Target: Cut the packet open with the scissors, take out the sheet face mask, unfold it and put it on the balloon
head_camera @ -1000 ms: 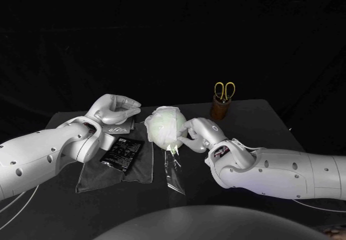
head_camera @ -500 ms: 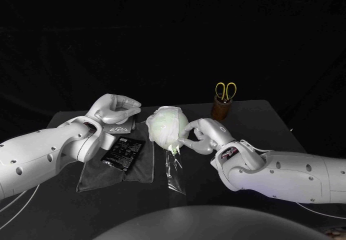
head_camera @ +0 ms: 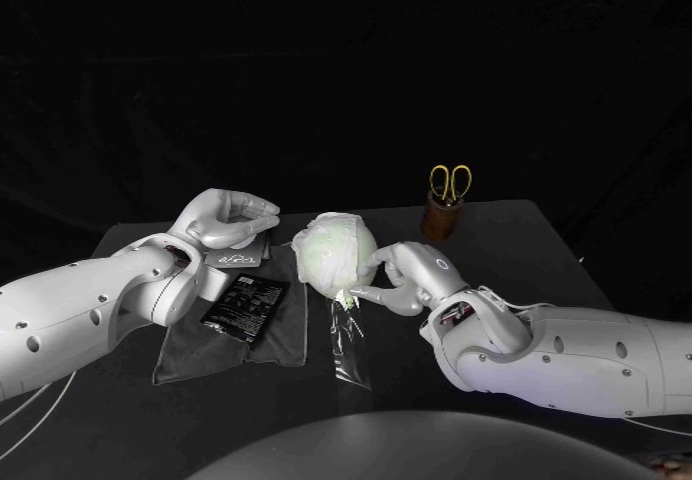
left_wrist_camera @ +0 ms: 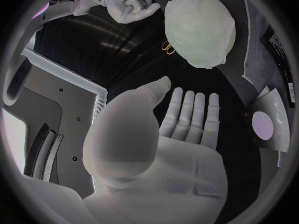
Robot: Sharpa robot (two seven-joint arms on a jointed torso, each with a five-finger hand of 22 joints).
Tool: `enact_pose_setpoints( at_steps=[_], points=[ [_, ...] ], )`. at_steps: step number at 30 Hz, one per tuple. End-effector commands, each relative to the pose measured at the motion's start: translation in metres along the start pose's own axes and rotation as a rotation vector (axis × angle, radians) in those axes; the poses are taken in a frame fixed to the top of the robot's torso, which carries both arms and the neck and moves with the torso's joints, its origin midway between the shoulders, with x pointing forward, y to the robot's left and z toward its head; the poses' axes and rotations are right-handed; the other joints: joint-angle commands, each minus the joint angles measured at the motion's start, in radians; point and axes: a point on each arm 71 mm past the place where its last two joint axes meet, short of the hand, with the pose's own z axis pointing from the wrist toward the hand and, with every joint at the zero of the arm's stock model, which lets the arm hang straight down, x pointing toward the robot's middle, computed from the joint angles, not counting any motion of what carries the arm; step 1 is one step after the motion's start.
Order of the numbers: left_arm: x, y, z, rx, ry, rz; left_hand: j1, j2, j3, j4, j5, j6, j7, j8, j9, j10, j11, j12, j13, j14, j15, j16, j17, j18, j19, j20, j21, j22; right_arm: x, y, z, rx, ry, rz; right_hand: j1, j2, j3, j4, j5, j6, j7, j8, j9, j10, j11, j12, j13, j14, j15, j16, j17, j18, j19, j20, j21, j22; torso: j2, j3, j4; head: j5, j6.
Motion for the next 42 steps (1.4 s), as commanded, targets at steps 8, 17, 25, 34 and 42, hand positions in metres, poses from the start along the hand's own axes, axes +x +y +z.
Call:
enact_pose_setpoints(
  at_steps=[8,17,25,34,42],
  points=[
    [0.001,-0.001,-0.001,0.002,0.01,-0.018,0.01,0.0,0.0,0.003,-0.003,0.008,0.006,0.003,-0.001,0.005,0.001,-0.006,0.0,0.007,0.002,0.0,-0.001,-0.015,0.007,-0.001,-0.004,-0.001,0.008,0.001,0.009,-0.022,0.001,-0.131,0.019,0.024,-0.009,0.0,0.027,0.015,-0.026,0.078,0.084,0.078,-0.032,-0.007,0.218,0.106,-0.028,0.008,0.263,0.004,0.021,-0.023,0.008,0.015,0.002,0.002,0.0005,0.007,0.0],
    [0.001,-0.001,-0.001,-0.003,0.011,-0.029,0.01,0.0,0.0,0.003,-0.002,0.008,0.007,0.002,-0.002,0.005,0.002,-0.008,0.0,0.008,0.002,0.0,-0.002,-0.015,0.007,-0.001,-0.005,-0.003,0.008,0.004,0.018,-0.04,-0.027,-0.154,0.025,0.031,-0.004,-0.001,0.042,0.005,-0.031,0.1,0.116,0.078,-0.037,-0.011,0.216,0.106,-0.032,0.008,0.263,0.005,0.022,-0.028,0.003,0.014,0.002,0.003,-0.0004,0.009,0.0],
    [0.001,0.0,-0.001,-0.008,0.01,-0.037,0.01,0.0,0.0,0.003,-0.003,0.008,0.007,0.002,-0.002,0.005,0.002,-0.008,0.0,0.008,0.002,0.0,-0.002,-0.015,0.007,-0.001,-0.006,-0.003,0.007,0.002,0.021,-0.042,-0.034,-0.171,0.027,0.03,-0.003,-0.001,0.045,-0.002,-0.031,0.103,0.124,0.076,-0.038,-0.016,0.213,0.106,-0.033,0.008,0.263,0.005,0.02,-0.029,-0.002,0.01,0.001,0.0025,-0.0011,0.01,0.0],
    [0.0,0.0,-0.002,-0.016,0.009,-0.052,0.01,0.0,0.0,0.004,-0.003,0.007,0.007,0.002,-0.002,0.005,0.002,-0.008,0.0,0.008,0.002,0.0,-0.002,-0.015,0.007,-0.001,-0.006,-0.004,0.008,0.001,0.023,-0.042,-0.021,-0.193,0.019,0.026,-0.006,0.0,0.039,-0.036,-0.02,0.099,0.141,0.07,-0.029,-0.029,0.205,0.106,-0.027,0.007,0.261,0.008,0.008,-0.026,-0.023,-0.005,0.002,0.0017,0.0007,0.009,0.0],
    [0.001,0.001,-0.002,-0.02,0.009,-0.06,0.009,0.001,0.0,0.004,-0.003,0.007,0.008,0.002,-0.002,0.005,0.002,-0.009,0.0,0.008,0.002,0.0,-0.002,-0.015,0.007,-0.001,-0.007,-0.005,0.012,0.002,0.025,-0.042,0.014,-0.215,-0.008,0.019,-0.018,0.001,0.02,-0.066,-0.007,0.082,0.142,0.066,-0.017,-0.038,0.201,0.104,-0.017,0.005,0.258,0.01,0.0,-0.018,-0.038,-0.014,0.001,0.0019,0.0008,0.01,0.0]
  ],
)
